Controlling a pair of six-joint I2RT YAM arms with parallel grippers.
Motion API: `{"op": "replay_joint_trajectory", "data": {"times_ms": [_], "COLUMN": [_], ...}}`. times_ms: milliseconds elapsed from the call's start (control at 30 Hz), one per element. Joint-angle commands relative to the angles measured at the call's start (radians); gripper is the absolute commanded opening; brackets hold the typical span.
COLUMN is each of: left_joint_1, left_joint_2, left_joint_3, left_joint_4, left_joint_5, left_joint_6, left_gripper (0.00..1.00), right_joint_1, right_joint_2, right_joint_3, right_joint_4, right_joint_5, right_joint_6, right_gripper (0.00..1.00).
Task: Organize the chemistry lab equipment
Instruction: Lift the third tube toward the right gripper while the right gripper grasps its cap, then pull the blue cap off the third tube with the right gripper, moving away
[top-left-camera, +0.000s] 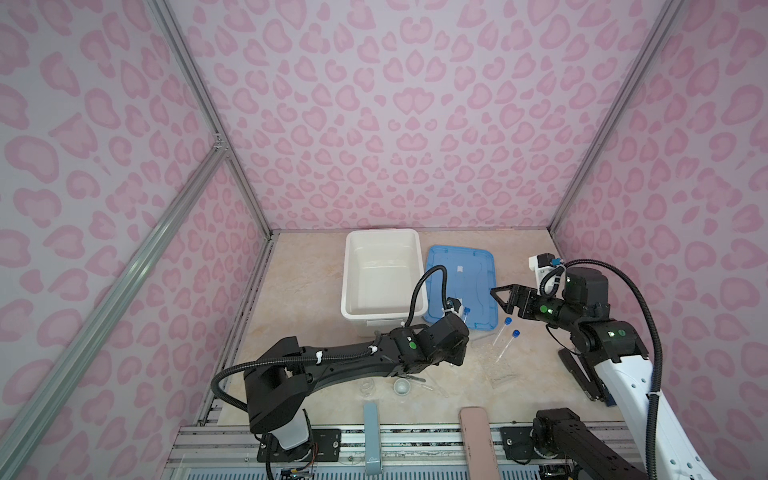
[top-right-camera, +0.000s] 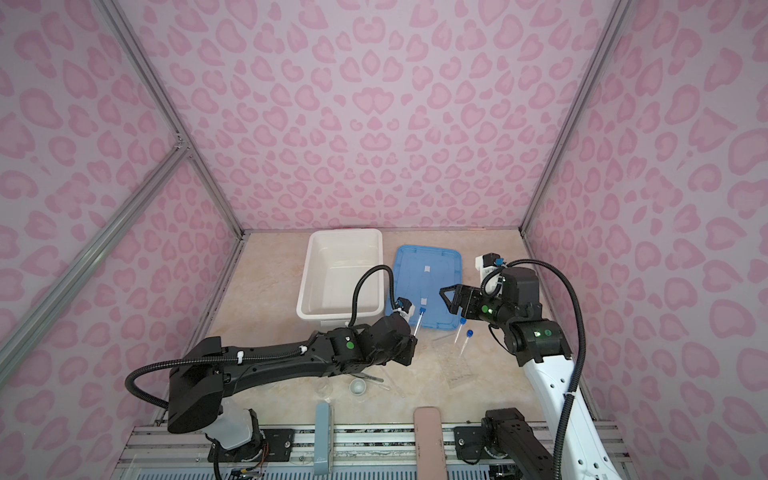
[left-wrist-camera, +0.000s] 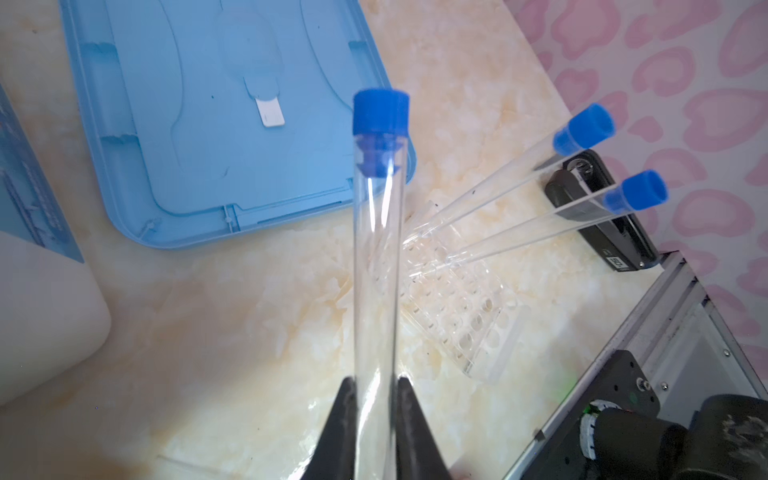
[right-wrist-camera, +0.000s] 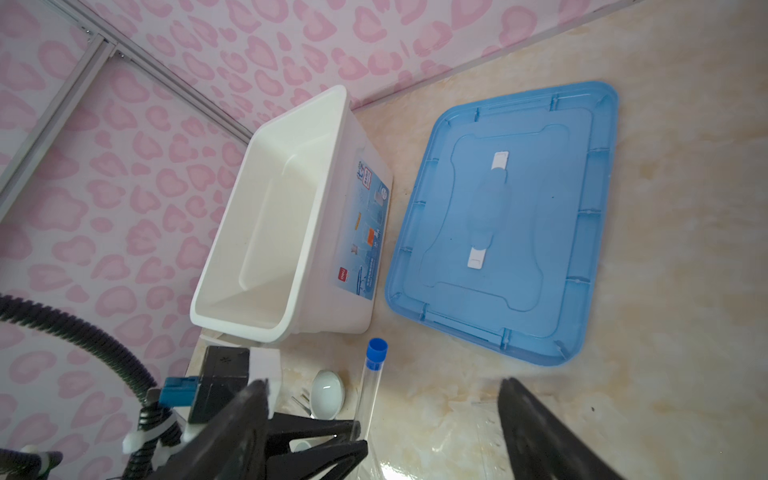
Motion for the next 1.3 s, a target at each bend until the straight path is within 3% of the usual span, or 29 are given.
{"op": "replay_joint_trajectory", "data": {"times_ms": [0,300,700,1267], "left_joint_1": [-0.011,-0.035,-0.046,-0.049], "left_joint_2": [-0.061,-0.137,-0.128,-0.106], "left_joint_3": [-0.055,-0.133,-0.140,-0.132], "left_joint_4": [0.179,0.309,0.308,0.279], "left_joint_5": [-0.049,-0.056,-0.069,-0.082], "left_joint_6": [0.070,0.108,0.127,0.143], "left_gripper": [0.13,0.13,0.13,0.15], "right_joint_1": [0.059,0.221,0.230,0.230], "right_joint_2": [0.025,0.106,0.117,0.108], "right_joint_3": [0.006,-0.020,-0.032,-0.052], "right_joint_4": [0.002,0.106,0.084,0.063], "right_joint_5": [-0.028,0.033,0.011,-0.014], "right_joint_6": [0.003,0.061,0.060,0.054], "right_gripper": [0.84,0.73,0.40,0.15]}}
